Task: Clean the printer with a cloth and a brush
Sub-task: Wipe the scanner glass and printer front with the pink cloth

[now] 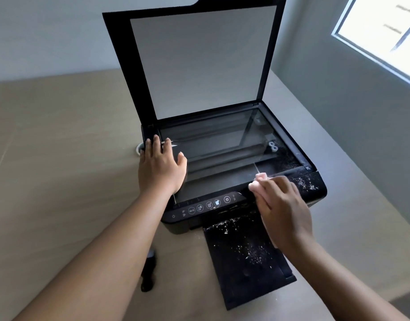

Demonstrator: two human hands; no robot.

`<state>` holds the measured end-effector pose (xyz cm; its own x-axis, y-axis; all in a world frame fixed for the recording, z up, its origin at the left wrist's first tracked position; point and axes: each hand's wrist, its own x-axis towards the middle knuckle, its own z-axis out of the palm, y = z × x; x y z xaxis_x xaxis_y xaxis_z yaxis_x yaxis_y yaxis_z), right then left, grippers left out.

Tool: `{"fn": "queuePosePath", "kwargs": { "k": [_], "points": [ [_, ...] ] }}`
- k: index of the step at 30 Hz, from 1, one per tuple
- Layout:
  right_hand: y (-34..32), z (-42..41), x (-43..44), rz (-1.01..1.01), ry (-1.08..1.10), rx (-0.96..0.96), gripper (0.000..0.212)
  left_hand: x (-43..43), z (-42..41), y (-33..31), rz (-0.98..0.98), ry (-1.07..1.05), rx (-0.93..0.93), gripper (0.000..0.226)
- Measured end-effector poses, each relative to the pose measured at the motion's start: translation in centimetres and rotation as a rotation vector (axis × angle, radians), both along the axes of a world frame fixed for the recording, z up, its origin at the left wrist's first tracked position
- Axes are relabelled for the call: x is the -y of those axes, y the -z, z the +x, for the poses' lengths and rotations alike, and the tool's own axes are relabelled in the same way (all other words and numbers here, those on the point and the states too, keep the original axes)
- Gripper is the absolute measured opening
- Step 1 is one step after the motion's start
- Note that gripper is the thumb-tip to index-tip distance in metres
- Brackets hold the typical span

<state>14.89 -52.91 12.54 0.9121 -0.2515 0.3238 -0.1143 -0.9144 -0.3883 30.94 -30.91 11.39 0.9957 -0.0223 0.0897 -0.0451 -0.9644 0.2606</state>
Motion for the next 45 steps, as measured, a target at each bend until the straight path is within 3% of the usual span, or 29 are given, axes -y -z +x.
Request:
{"fn": "queuePosePath", "kwargs": {
  "k": [5,10,15,17,21,23,27,31,38,41,45],
  "points": [
    [-0.6,-0.2,0.4,-0.095,-0.233,-0.069,0.025,0.0,0.0,0.0,-0.007,0.000,-0.001,0.062],
    [-1.1,0.0,1.7,-0.046,-0.062,-0.094,0.015,0.1,0.0,0.0,-0.004,-0.003,0.008,0.062],
    [-2.5,0.5,1.7,-0.062,-0.368,-0.186,0.020,0.1,-0.1,-0.2,-0.002,0.005,-0.002,0.059],
    [-3.6,0.9,3.6,0.026,-0.361,-0.164,0.015,-0.1,-0.1,-0.4,-0.008,0.017,0.001,0.056],
    [-4.4,2.0,7.9,0.190,-0.146,-0.062,0.012,0.4,-1.2,-1.0,-0.010,0.092,0.139,0.038],
    [-3.5,2.2,8.6,0.150,-0.110,-0.111,0.010,1.2,-2.3,-1.0,-0.016,0.095,0.141,0.038],
    [-0.9,1.7,6.6,-0.102,-0.295,-0.088,0.020,2.3,-3.4,-0.2,-0.080,-0.016,0.074,0.048],
    [-0.7,1.6,6.7,-0.220,-0.453,-0.117,0.025,2.3,-3.3,-0.2,-0.091,-0.050,0.110,0.047],
    [-1.8,1.5,8.6,-0.178,-0.417,-0.142,0.009,2.3,-3.4,-0.2,-0.091,-0.067,0.130,0.046],
    [-2.3,1.5,6.2,-0.086,-0.515,-0.175,0.022,2.3,-3.4,-0.2,-0.085,-0.070,0.126,0.046],
    [-2.4,1.9,8.0,-0.125,-0.525,-0.221,0.032,2.1,-3.4,0.0,-0.085,-0.064,0.130,0.045]
  ]
}}
